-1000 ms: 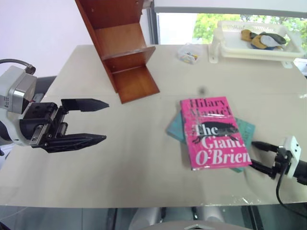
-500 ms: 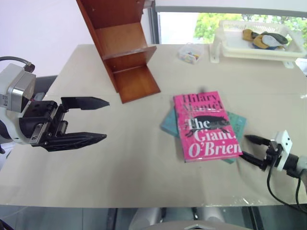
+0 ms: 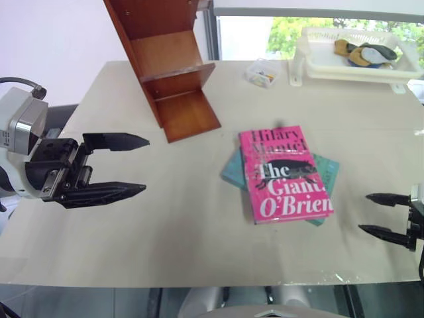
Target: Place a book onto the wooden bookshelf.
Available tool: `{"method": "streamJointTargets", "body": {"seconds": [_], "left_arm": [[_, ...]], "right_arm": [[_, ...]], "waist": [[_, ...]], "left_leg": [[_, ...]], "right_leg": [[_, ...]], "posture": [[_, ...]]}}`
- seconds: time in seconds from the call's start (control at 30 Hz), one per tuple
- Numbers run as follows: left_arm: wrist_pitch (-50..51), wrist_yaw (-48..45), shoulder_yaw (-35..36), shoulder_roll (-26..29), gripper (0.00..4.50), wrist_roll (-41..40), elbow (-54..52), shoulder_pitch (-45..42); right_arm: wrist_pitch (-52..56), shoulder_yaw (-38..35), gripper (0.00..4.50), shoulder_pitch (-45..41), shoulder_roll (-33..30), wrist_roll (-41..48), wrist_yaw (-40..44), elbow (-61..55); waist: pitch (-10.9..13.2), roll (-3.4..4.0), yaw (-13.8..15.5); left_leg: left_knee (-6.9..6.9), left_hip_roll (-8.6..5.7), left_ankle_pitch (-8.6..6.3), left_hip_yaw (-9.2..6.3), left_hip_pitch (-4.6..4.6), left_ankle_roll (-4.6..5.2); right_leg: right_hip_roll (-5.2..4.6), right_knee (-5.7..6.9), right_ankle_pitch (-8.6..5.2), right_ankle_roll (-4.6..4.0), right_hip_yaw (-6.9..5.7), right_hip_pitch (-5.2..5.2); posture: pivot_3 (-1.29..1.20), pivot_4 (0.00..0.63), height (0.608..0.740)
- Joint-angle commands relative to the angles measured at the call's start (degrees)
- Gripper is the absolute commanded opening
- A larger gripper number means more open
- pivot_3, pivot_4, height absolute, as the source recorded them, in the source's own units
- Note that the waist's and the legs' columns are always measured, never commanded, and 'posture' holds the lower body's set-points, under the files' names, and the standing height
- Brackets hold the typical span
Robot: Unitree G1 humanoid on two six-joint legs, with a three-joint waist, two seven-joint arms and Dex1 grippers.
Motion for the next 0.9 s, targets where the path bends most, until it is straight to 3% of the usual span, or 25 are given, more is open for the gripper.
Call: {"method": "streamJointTargets", "body": {"seconds": [0.03, 0.27, 0.9], "left_arm": [[-0.80, -0.38, 0.48, 0.67, 4.44, 0.12, 0.14, -0.80], [-1.01, -0.53, 0.54, 1.09, 4.44, 0.58, 0.19, -0.60], [-0.37, 0.55, 2.82, 0.48, 4.44, 0.24, -0.95, 0.27]], "right_arm": [[0.18, 2.25, 4.50, -1.97, 2.15, 0.58, -1.99, -3.69], [-1.71, 8.87, 4.50, -6.54, 5.23, -2.44, -3.83, -4.27], [-3.61, 18.07, 4.50, -19.25, 9.44, -4.56, -2.23, 0.10]], "waist": [[0.02, -0.04, 0.09], [0.08, -0.07, 0.13], [0.11, -0.07, -0.10]], "left_leg": [[0.00, 0.00, 0.00, 0.00, 0.00, 0.00], [0.00, 0.00, 0.00, -0.02, -0.06, 0.00], [0.01, 0.00, 0.00, -0.06, -0.04, -0.01]], "right_leg": [[0.00, 0.00, 0.00, 0.00, 0.00, 0.00], [0.00, -0.07, 0.00, 0.00, -0.04, -0.02], [0.02, -0.04, 0.00, -0.01, -0.06, -0.02]], "posture": [[0.00, 0.150, 0.740], [0.00, 0.150, 0.740], [0.00, 0.150, 0.740]]}}
